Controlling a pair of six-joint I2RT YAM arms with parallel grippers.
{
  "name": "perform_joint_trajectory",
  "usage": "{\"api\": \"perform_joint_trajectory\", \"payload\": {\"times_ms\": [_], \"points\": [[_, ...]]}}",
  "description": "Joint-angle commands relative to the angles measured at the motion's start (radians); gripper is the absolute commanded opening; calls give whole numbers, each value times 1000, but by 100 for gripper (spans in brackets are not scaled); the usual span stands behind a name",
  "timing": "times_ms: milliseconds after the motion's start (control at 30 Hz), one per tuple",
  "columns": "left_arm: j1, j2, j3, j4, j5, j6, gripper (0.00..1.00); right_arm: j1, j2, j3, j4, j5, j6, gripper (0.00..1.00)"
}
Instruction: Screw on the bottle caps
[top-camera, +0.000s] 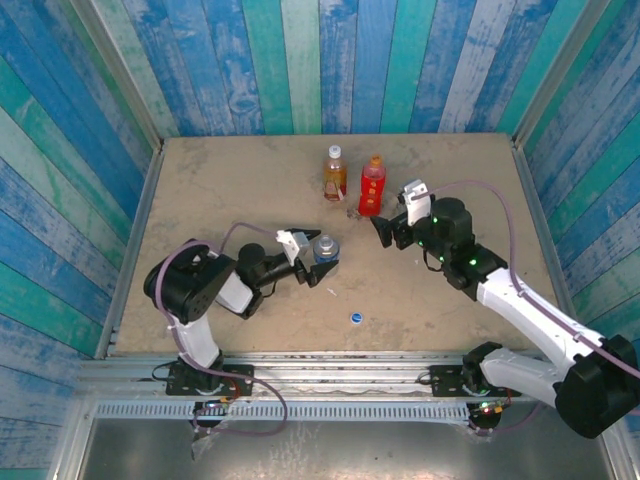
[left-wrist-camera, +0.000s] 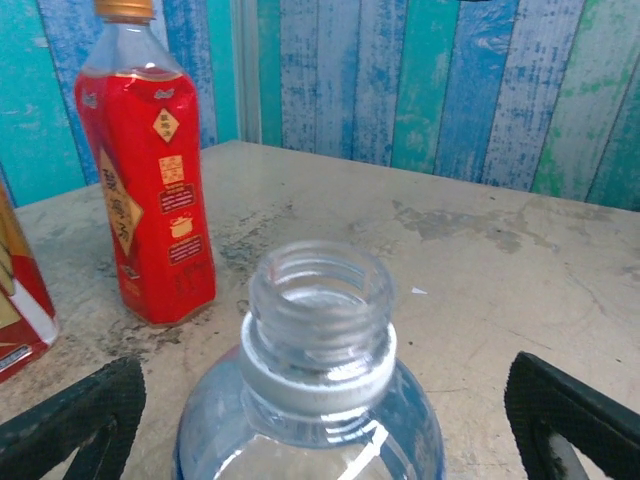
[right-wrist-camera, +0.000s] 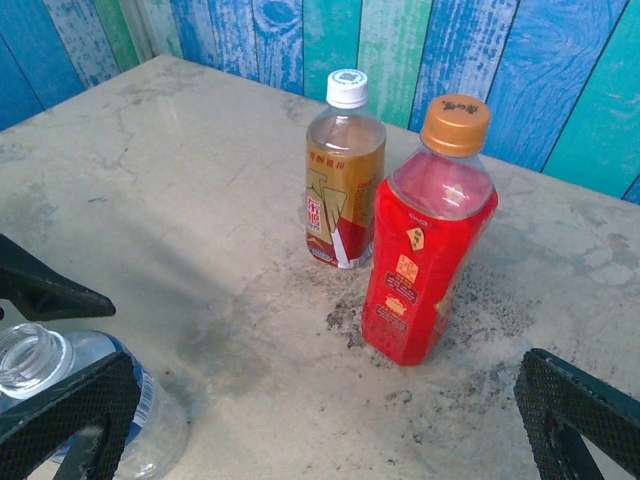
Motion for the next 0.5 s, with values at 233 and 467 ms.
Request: {"api": "perform_joint_trajectory", "payload": {"times_ms": [233,467], "points": [[-1,87,26,53,39,40,97,-3,-32,-7,18,-9,17,100],[-4,150,43,86,32,50,89,-3,-64,-18,4,-5,16,100]]}}
